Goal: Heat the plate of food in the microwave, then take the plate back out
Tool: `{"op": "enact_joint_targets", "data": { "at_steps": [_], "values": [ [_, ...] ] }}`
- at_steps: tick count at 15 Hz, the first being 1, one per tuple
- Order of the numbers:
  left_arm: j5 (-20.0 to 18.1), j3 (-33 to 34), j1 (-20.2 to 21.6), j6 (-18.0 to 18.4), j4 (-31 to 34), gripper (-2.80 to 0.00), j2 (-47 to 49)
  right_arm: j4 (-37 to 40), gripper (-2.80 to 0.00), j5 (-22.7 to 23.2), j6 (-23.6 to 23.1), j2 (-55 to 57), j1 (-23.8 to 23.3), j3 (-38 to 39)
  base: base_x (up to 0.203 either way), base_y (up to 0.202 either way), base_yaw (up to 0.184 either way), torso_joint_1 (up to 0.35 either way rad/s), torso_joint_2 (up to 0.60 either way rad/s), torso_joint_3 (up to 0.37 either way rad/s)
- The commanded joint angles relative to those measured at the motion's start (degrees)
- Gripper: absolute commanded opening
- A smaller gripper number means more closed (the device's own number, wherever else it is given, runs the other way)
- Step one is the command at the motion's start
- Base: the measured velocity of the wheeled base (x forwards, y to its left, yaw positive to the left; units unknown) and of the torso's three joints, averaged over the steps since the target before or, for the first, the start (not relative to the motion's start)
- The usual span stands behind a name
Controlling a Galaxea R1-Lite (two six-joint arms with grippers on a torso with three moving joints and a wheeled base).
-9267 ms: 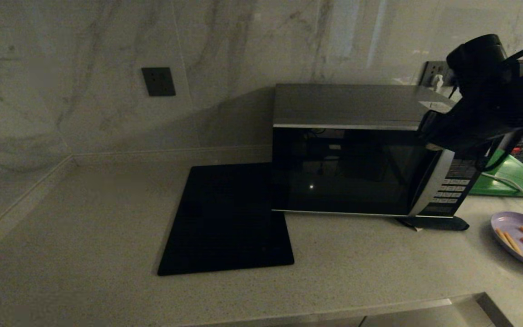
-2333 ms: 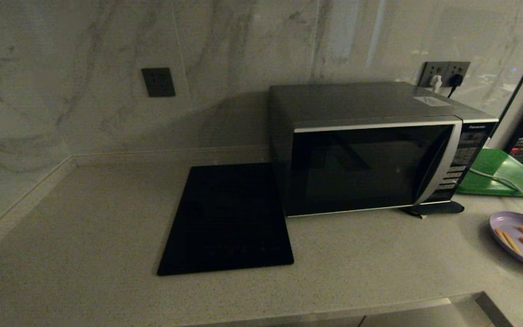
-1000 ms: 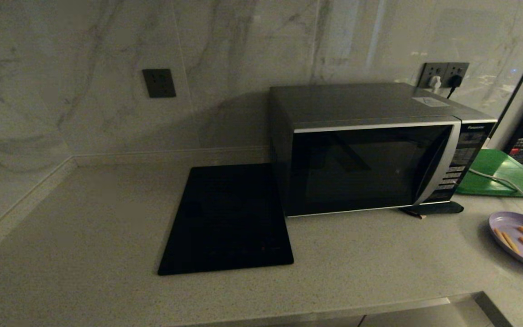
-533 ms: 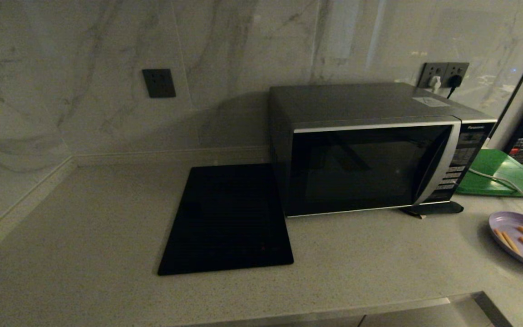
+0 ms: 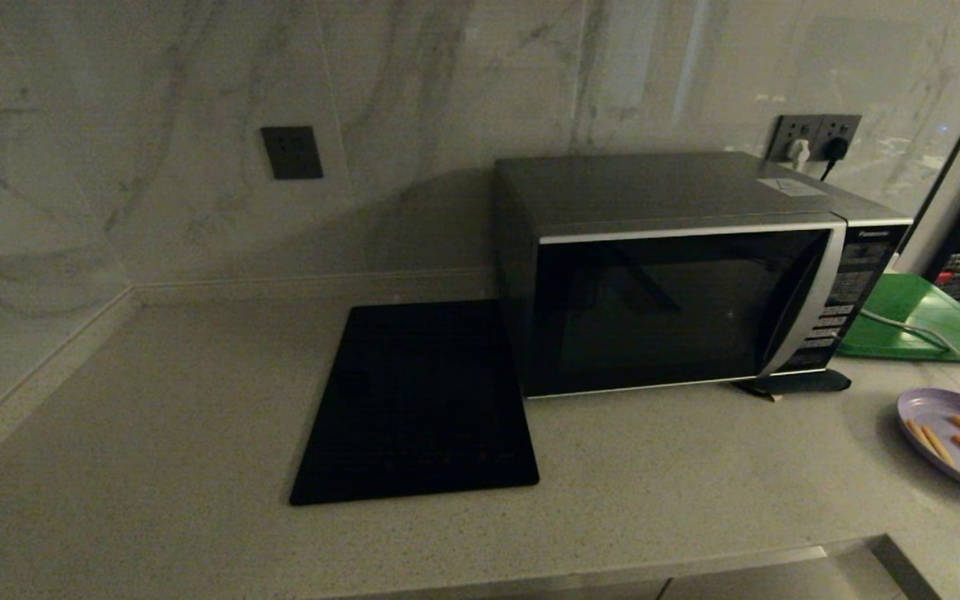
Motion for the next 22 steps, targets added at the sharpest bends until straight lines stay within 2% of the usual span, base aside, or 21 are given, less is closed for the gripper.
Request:
{"op": "enact_joint_targets", "data": {
  "at_steps": [1,5,22],
  "values": [
    [0.05,0.0,0.02,-0.03,-0.02,-2.8,0.09,0.05,-2.8,0.25,-0.23,0.05,0.01,0.08,0.0,0.0,0.0,0.0,0.0,0.0],
    [0.05,0.0,0.02,-0.03,-0.02,-2.8,0.09,-0.39,-2.8,-0.27,2.68,0.07,0.01,0.26,0.0,0.0,0.0,0.0,0.0,0.0],
    [0.05,0.0,0.02,-0.03,-0.02,-2.8,0.09,-0.48,-2.8,-0.36,2.69,0.06,0.01,0.26,0.0,0.0,0.0,0.0,0.0,0.0]
  ]
}}
